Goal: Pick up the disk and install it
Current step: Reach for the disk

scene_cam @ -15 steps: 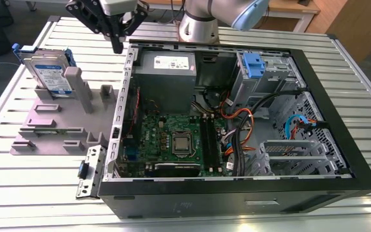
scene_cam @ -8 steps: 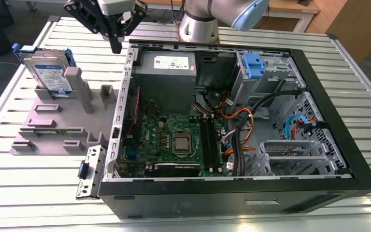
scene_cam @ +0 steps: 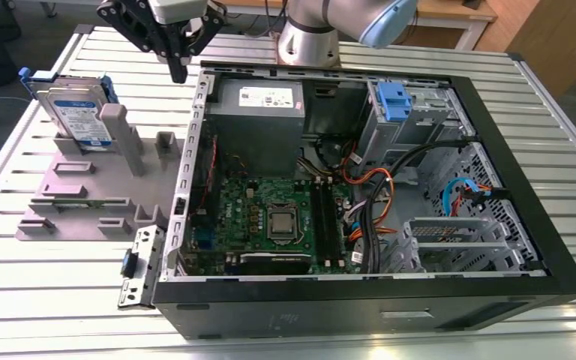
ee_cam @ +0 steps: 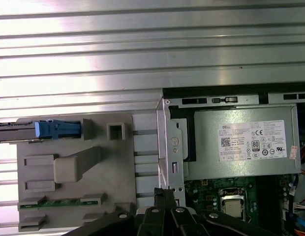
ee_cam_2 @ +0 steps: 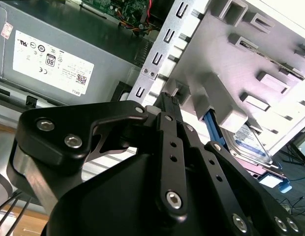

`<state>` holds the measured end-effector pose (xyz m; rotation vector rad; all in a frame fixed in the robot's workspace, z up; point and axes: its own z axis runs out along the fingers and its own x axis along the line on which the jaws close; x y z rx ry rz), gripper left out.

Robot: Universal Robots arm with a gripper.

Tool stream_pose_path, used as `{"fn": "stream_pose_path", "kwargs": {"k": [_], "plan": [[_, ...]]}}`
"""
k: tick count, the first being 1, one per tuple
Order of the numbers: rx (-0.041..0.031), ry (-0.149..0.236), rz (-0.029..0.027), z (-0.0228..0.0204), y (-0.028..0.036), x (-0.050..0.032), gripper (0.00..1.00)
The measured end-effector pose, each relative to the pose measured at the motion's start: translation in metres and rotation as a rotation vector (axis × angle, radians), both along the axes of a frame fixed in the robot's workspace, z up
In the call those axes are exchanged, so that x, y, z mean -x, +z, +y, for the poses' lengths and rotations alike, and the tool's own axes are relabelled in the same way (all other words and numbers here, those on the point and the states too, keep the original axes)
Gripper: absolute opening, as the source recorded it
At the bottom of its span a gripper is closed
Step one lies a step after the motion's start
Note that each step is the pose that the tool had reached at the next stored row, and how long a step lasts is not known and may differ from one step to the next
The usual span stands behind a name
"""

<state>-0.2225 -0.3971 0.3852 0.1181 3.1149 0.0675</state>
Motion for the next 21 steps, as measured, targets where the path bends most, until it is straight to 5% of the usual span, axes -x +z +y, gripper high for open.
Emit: {"fn": "stream_pose_path", "kwargs": {"k": [21], "plan": [[0.0,0.0,0.0,0.0,0.0,0.0047,0.11]]}}
